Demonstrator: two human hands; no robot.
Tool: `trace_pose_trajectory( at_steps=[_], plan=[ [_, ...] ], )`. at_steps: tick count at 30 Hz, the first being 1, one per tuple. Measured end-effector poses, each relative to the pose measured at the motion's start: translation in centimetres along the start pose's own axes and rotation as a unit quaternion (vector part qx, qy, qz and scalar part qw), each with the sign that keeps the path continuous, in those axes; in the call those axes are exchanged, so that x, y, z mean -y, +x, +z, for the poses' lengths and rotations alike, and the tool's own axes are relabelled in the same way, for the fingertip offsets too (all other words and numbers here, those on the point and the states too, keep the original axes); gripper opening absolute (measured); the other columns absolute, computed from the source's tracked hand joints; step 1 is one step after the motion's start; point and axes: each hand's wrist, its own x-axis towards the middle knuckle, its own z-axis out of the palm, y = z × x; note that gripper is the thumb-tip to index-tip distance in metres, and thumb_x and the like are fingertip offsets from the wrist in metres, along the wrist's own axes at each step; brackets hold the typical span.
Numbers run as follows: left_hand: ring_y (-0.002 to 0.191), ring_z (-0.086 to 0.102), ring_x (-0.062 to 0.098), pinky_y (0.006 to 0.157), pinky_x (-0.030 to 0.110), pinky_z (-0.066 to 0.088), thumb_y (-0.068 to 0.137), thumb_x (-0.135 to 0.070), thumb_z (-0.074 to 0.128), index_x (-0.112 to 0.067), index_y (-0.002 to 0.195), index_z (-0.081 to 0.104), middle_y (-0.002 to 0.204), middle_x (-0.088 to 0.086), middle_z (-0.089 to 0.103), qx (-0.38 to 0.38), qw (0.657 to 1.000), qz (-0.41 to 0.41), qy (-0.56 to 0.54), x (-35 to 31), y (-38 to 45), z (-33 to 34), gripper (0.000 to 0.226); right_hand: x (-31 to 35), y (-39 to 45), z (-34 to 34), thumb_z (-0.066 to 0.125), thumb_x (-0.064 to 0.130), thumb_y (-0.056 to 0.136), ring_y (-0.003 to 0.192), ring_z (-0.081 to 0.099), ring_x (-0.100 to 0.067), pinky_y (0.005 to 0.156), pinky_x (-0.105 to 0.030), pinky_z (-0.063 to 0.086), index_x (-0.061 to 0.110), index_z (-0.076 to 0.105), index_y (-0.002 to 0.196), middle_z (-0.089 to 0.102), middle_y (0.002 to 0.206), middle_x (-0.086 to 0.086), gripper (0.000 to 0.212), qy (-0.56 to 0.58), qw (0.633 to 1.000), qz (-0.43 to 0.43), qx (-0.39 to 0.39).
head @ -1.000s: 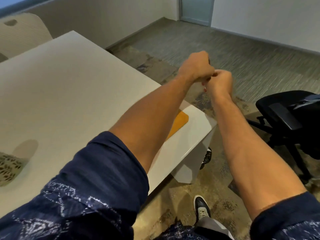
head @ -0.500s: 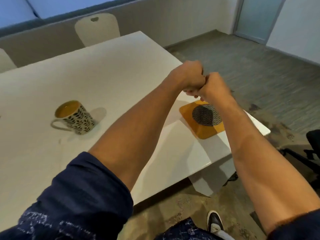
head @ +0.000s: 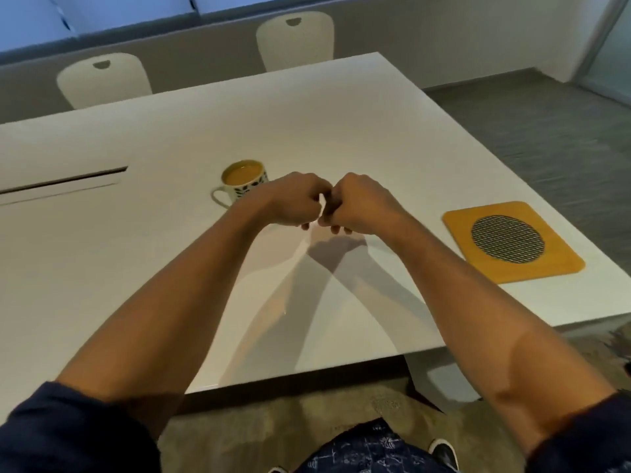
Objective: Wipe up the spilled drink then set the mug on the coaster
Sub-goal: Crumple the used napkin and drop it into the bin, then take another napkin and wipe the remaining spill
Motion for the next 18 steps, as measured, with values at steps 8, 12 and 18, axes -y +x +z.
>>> trace_pose_trajectory(
  at_steps=[8,12,18],
  plan=[
    [0.09,0.064,0.016,0.078,0.036,0.057,0.082,0.004,0.057,-0.019,0.094,0.076,0.1,-0.001,0.07,-0.223,0.967,-0.106,-0.066,12.6,-10.7,1.4,0.033,8.7,1.0,6.6,0.073,0.014,0.086,0.088,0.068,-0.015,0.075,-0.033,0.057,0.027,0.078,0.103,0.074,0.103,0.003,0.022,-0.026,0.986,-0.153,0.059],
    [0.114,0.06,0.023,0.097,0.04,0.051,0.084,0.001,0.055,-0.024,0.102,0.074,0.122,0.003,0.067,-0.305,0.93,-0.192,-0.072,18.2,-14.6,3.5,0.037,12.0,1.0,10.5,0.08,0.028,0.084,0.099,0.067,-0.017,0.079,-0.032,0.057,0.028,0.068,0.127,0.071,0.119,0.003,0.045,-0.041,0.973,-0.206,0.097],
    [0.155,0.011,0.018,0.12,0.052,0.018,0.076,-0.059,0.055,-0.03,0.145,0.049,0.162,-0.006,0.034,-0.232,0.928,-0.281,-0.079,22.8,-18.1,6.7,0.076,14.4,1.2,13.6,0.073,0.058,0.081,0.127,0.057,-0.021,0.093,-0.037,0.047,0.026,0.049,0.147,0.059,0.143,0.003,0.077,-0.102,0.953,-0.259,0.121]
  ],
)
